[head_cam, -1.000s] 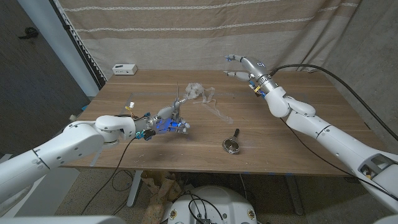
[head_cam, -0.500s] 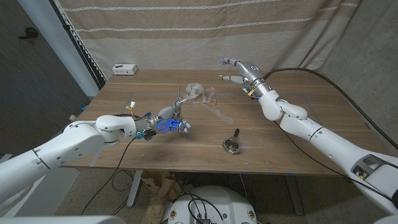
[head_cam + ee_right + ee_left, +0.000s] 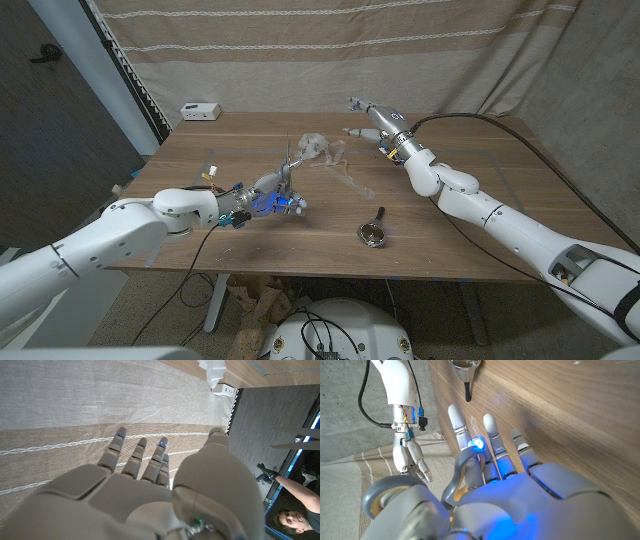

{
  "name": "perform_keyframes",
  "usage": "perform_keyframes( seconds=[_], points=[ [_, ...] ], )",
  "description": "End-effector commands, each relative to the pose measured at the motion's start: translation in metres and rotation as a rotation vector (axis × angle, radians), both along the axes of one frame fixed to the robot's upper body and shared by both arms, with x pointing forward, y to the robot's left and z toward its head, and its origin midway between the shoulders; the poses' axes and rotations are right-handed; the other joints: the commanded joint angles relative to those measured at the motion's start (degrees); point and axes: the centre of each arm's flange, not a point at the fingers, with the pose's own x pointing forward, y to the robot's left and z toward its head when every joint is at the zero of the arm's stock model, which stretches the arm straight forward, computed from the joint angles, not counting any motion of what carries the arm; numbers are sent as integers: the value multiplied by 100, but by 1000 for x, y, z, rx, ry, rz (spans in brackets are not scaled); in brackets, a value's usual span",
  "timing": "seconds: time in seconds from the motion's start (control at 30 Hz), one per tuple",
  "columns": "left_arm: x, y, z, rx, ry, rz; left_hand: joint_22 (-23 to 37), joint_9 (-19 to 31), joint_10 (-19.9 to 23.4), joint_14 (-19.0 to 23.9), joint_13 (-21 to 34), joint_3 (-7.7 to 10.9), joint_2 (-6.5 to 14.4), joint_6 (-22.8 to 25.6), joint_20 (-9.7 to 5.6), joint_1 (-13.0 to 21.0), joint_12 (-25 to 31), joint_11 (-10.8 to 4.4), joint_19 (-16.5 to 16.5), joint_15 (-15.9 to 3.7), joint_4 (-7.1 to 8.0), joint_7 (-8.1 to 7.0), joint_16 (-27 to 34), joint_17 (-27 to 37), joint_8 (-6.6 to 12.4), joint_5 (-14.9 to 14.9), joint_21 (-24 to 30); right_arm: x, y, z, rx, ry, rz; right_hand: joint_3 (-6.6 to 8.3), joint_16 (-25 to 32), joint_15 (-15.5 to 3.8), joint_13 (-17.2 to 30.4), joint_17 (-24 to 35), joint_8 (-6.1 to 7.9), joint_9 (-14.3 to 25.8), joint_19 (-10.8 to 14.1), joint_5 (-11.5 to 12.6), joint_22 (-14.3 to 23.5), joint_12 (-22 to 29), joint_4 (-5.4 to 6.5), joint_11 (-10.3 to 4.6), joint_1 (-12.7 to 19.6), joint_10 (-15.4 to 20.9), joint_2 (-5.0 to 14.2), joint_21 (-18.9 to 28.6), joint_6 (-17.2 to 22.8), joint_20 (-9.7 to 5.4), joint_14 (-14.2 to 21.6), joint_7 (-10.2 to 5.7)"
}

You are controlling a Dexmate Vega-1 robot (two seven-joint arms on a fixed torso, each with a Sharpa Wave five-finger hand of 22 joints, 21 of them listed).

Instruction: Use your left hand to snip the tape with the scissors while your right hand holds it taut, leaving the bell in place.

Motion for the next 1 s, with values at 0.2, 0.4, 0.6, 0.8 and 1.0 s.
perform_keyframes(
  seconds=[0.2, 0.4, 0.6, 0.8, 1.0],
  points=[
    [-3, 2, -2, -14, 1, -1, 16, 32, 109, 28, 440, -618, -315, -178, -19, -233, 76, -1, -40, -34, 426, 262, 50, -15, 42, 51, -7, 11, 25, -12, -30, 31, -7, -77, 3, -45, -1, -8, 73, 10, -69, 76, 24, -22, 4, 172, -74, -53, -1, -106, -20, -45, -124, 239],
    [-5, 3, -3, -18, -1, -2, 17, 47, 108, 28, 441, -617, -312, -178, -14, -229, 73, 4, -40, -33, 419, 256, 61, -19, 42, 59, -6, 13, 33, -16, -39, 43, -4, -98, -38, -310, -11, 4, 87, 10, -264, 99, 41, -16, 27, 93, -126, -52, 29, -217, -64, -132, -401, 184],
    [-7, 3, -3, -15, 0, 0, 18, 54, 114, 29, 441, -617, -309, -175, -13, -225, 71, -9, -43, -33, 411, 250, 79, -19, 38, 70, -7, 14, 44, -16, -58, 46, 4, -112, -25, -320, -15, 12, 92, 10, -325, 105, 47, -31, 42, 42, -158, -96, 38, -247, -72, -151, -435, 179],
    [-7, 3, -3, -16, 0, -4, 19, 46, 118, 31, 441, -617, -307, -159, -20, -224, 70, 1, -44, -29, 405, 254, 85, -37, 29, 80, -6, 16, 53, -15, -80, 49, 20, -148, 43, -728, -10, 30, 108, 8, -231, 122, 99, -20, 73, -66, -243, -149, 86, -200, -128, -810, -433, 96],
    [-8, 2, -3, -19, -9, 10, 20, 37, 118, 0, 441, -615, -303, -174, -60, -215, 69, -27, -72, -38, 395, 240, 98, -30, 6, 91, -16, 17, 66, -15, -102, 45, 30, -179, 88, -923, -4, 32, 129, 5, 20, 130, 136, 21, 60, -59, -274, -121, 75, -95, -132, -1290, -326, 133]
  ],
)
